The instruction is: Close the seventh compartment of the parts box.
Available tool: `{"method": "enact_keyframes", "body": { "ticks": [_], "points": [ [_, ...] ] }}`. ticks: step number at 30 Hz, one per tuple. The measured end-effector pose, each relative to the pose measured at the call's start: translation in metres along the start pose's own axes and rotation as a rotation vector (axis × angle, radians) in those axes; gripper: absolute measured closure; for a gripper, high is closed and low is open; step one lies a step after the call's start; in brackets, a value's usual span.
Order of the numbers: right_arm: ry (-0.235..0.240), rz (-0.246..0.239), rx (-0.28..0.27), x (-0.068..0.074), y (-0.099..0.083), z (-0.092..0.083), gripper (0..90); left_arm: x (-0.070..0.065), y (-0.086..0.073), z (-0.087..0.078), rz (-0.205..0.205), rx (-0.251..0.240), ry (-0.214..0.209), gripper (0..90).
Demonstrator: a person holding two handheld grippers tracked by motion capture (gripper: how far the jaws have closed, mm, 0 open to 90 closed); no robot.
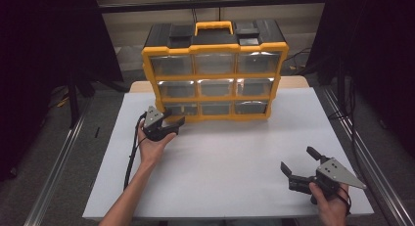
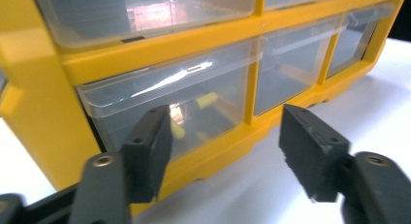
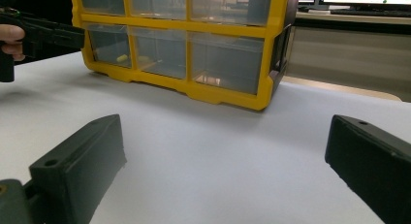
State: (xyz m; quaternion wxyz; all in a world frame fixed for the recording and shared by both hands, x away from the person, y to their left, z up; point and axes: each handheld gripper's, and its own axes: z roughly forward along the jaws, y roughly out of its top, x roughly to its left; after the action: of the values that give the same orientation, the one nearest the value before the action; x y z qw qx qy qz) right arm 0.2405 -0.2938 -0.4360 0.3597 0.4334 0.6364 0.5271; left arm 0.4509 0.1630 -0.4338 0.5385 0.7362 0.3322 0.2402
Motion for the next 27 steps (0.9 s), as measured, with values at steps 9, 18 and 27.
{"method": "enact_keyframes", "body": {
  "ticks": [9,18,27],
  "points": [
    [-0.004,-0.003,0.000,0.000,0.000,-0.001,0.6,-0.005,-0.001,-0.017,-0.013,-0.034,0.039,8.6],
    [-0.003,-0.003,0.001,0.000,0.000,-0.001,0.6,-0.011,-0.005,-0.035,-0.004,-0.052,0.048,3.7],
    [-0.005,-0.003,0.000,0.000,0.000,-0.001,0.6,-0.015,-0.010,-0.051,-0.036,-0.055,0.066,3.0]
  ]
}}
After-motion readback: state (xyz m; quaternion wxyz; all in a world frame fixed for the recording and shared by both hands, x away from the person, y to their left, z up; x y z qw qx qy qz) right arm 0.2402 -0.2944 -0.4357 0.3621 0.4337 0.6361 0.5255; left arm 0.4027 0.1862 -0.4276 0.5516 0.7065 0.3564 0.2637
